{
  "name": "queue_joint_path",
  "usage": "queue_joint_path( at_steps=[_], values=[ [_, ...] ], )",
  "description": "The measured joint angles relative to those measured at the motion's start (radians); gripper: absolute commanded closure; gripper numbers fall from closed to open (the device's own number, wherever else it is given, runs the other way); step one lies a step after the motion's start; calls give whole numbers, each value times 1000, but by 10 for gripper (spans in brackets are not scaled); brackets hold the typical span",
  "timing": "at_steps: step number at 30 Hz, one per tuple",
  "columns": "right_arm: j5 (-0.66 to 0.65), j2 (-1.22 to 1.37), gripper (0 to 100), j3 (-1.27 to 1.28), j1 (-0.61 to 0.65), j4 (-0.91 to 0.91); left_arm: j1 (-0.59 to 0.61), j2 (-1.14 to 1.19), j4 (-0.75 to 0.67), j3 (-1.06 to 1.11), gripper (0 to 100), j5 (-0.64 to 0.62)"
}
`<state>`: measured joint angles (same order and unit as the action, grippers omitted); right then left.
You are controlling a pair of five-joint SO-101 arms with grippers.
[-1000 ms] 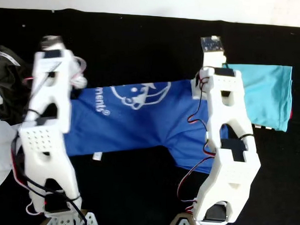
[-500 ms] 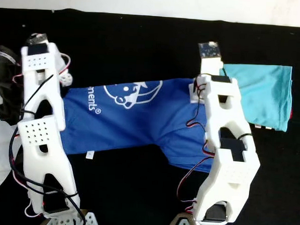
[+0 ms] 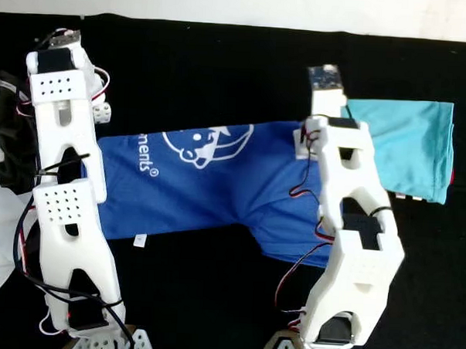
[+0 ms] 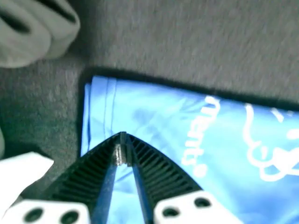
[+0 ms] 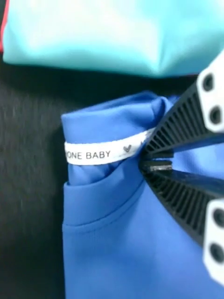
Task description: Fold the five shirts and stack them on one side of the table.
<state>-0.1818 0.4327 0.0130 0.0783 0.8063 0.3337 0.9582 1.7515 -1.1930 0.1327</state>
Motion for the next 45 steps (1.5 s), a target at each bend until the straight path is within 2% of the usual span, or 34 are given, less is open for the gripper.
queue_joint_path(
  at_steps=[5, 14, 21, 30, 37, 45],
  values=[
    [0, 0, 975, 0, 2, 11, -18, -48, 11, 61, 991, -6],
    [0, -78, 976, 18, 2, 48, -110, -434, -17, 517, 991, -21],
    [0, -218, 976, 87, 2, 54, -109, -694, -207, 988, 991, -25],
    [0, -334, 976, 133, 3, 83, -110, -1040, -577, 1633, 991, -25],
    [-28, -373, 976, 133, 8, 204, -110, -1043, -747, 1812, 991, 21],
    [-48, -489, 976, 133, 38, 344, -110, -996, -895, 1878, 991, 21]
  ],
)
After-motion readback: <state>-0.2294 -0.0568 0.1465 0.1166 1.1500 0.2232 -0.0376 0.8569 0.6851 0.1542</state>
